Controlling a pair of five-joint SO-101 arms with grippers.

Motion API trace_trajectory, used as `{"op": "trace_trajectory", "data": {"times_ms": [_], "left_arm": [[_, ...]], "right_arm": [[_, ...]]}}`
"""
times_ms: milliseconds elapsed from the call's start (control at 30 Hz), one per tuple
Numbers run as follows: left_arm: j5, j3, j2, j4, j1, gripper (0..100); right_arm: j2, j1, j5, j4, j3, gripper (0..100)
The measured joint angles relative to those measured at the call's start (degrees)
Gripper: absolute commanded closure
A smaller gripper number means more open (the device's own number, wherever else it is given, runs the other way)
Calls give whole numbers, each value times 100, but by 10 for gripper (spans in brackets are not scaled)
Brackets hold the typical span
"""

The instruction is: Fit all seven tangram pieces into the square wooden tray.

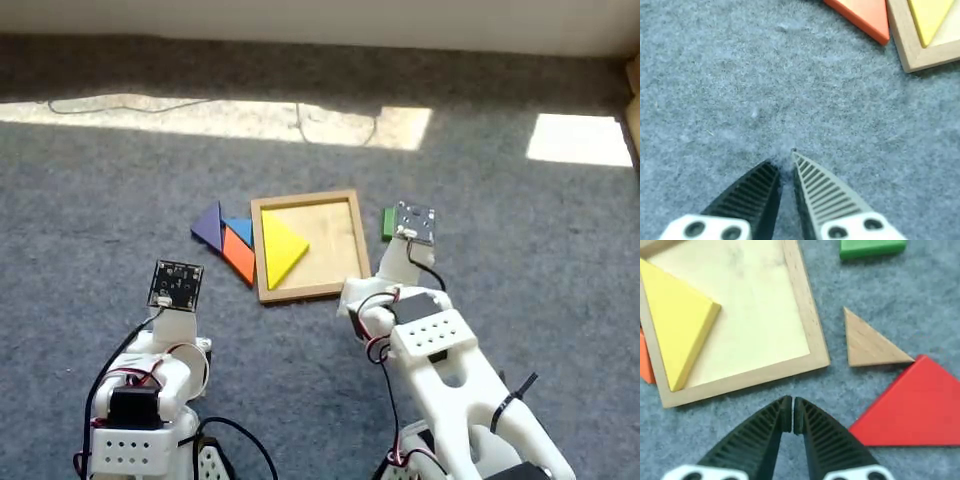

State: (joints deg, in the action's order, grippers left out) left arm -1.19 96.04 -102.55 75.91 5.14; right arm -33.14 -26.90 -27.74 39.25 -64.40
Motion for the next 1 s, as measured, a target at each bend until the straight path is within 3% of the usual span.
{"op": "trace_trajectory", "data": {"times_ms": [233,433,600,1000], "left_arm": [[0,0,0,0,0,994],[0,0,0,0,0,994],[0,0,0,0,0,994],[0,0,0,0,0,994]], "right_arm": [[378,0,0,-70,-202,975],[976,633,-9,-123,-193,975],[985,1064,598,-44,-176,975],[1029,2989,2277,2840,712,975]]}}
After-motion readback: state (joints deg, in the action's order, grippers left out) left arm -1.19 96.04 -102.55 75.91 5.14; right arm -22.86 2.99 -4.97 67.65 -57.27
